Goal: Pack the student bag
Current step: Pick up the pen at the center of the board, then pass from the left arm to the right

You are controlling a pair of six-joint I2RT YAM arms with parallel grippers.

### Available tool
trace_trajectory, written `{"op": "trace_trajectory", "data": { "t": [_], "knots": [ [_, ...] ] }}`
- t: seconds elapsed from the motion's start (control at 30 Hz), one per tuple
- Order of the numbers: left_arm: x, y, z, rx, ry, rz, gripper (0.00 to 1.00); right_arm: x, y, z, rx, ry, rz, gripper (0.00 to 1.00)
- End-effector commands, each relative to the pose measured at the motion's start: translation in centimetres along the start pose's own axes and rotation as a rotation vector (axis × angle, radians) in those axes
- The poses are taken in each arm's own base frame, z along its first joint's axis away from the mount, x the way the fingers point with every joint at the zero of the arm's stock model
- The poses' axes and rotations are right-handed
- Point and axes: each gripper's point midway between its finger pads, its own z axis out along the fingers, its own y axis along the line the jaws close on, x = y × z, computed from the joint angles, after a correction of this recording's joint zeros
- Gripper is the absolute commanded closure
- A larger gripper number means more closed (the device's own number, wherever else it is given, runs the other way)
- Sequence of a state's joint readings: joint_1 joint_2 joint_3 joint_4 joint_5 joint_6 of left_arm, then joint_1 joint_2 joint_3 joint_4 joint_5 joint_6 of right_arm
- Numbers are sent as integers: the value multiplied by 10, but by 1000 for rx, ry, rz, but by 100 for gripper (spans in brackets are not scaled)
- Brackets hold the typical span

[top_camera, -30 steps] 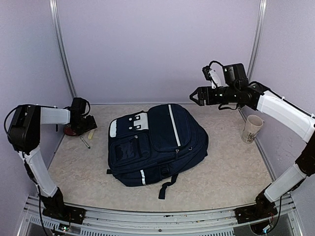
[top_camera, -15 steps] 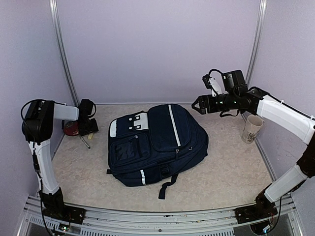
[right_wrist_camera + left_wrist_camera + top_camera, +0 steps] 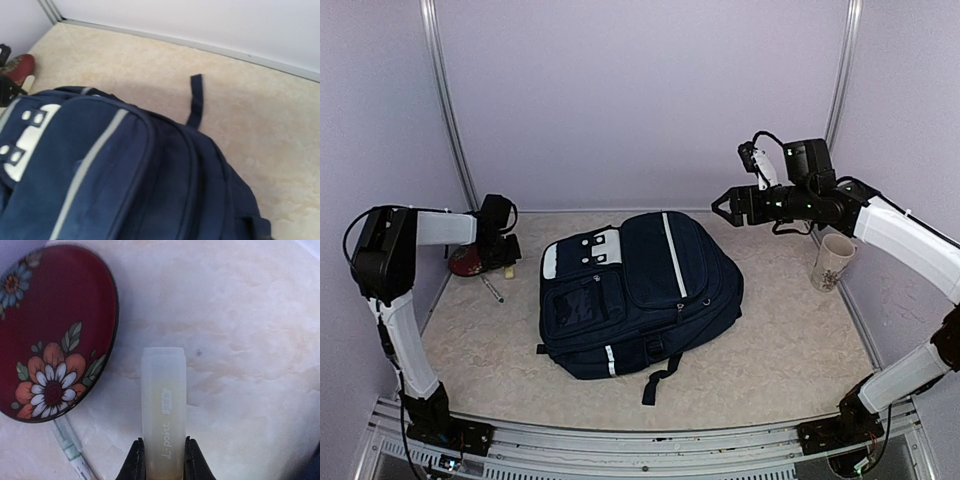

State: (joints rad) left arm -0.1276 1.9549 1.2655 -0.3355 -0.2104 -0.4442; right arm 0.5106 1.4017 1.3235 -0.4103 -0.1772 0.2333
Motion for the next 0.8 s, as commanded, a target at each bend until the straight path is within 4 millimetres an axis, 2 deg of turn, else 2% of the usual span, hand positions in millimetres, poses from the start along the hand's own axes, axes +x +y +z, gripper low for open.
{"op": "trace_trajectory", "data": {
  "t": [0.0, 0.07, 0.13, 0.17, 0.23, 0.3, 0.33, 0.43, 0.5, 0.63, 0.77],
  "knots": [
    [-56, -47, -100, 61, -272, 57, 100, -19, 35, -22, -168, -102, -27, 19],
    [-68, -85, -156, 135, -418, 141, 100, -29, 59, -36, -308, -169, -47, 20],
    [-67, -131, -220, 234, -587, 247, 100, -39, 82, -52, -446, -246, -57, 20],
    [-60, -155, -255, 289, -680, 295, 100, -44, 91, -61, -505, -280, -57, 21],
    [-39, -189, -314, 376, -839, 358, 100, -56, 108, -74, -596, -350, -55, 22],
    [-15, -217, -361, 496, -934, 393, 100, -66, 123, -81, -647, -409, -69, 22],
    [3, -233, -383, 564, -963, 417, 100, -68, 130, -81, -659, -423, -74, 22],
    [39, -259, -420, 641, -1048, 494, 100, -73, 150, -79, -692, -440, -96, 22],
    [61, -271, -436, 638, -1116, 553, 100, -71, 164, -72, -716, -419, -119, 21],
    [84, -286, -444, 553, -1177, 635, 100, -65, 181, -56, -722, -369, -147, 16],
    [100, -298, -449, 587, -1193, 664, 100, -59, 181, -40, -707, -337, -120, 16]
  ]
}}
